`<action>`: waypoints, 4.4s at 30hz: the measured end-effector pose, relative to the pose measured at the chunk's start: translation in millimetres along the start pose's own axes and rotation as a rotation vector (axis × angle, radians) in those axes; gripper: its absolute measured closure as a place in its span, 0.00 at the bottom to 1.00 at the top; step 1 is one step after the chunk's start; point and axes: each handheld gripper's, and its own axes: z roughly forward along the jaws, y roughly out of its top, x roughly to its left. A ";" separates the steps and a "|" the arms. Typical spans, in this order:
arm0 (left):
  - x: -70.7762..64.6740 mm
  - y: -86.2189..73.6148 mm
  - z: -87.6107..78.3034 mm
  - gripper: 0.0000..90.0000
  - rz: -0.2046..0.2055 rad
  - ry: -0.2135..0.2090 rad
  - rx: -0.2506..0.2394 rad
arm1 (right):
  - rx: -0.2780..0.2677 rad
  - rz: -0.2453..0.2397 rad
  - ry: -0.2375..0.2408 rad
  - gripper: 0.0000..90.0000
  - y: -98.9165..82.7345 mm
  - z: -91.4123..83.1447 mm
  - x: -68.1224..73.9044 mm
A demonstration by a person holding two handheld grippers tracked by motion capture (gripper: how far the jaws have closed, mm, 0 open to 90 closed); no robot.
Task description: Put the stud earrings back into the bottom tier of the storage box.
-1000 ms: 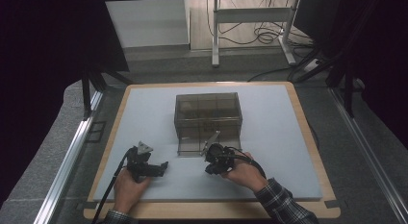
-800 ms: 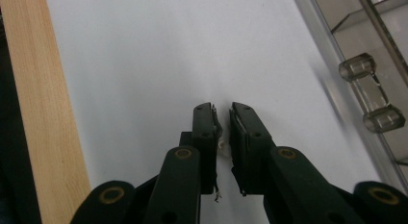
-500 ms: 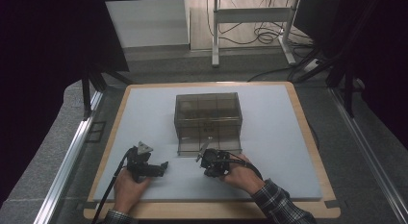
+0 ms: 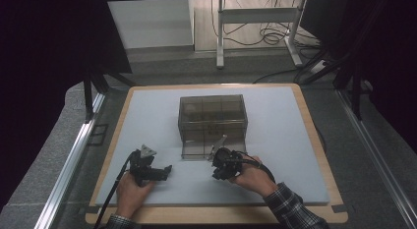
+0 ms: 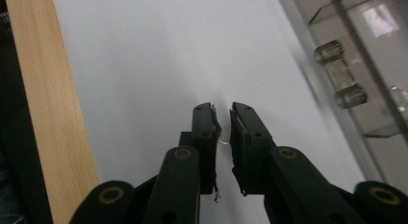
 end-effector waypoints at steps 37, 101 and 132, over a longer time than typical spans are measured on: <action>0.5 0.1 -0.2 0.00 0.006 0.000 0.003 | -0.004 0.054 -0.008 0.95 3.1 -7.7 -14.5; 0.1 0.0 -0.1 0.00 0.001 -0.001 0.002 | -0.140 0.169 -0.137 0.86 25.6 5.5 -82.3; 0.9 0.2 -0.5 0.00 0.013 0.000 0.007 | -0.218 0.129 -0.135 0.48 18.4 -13.2 -60.2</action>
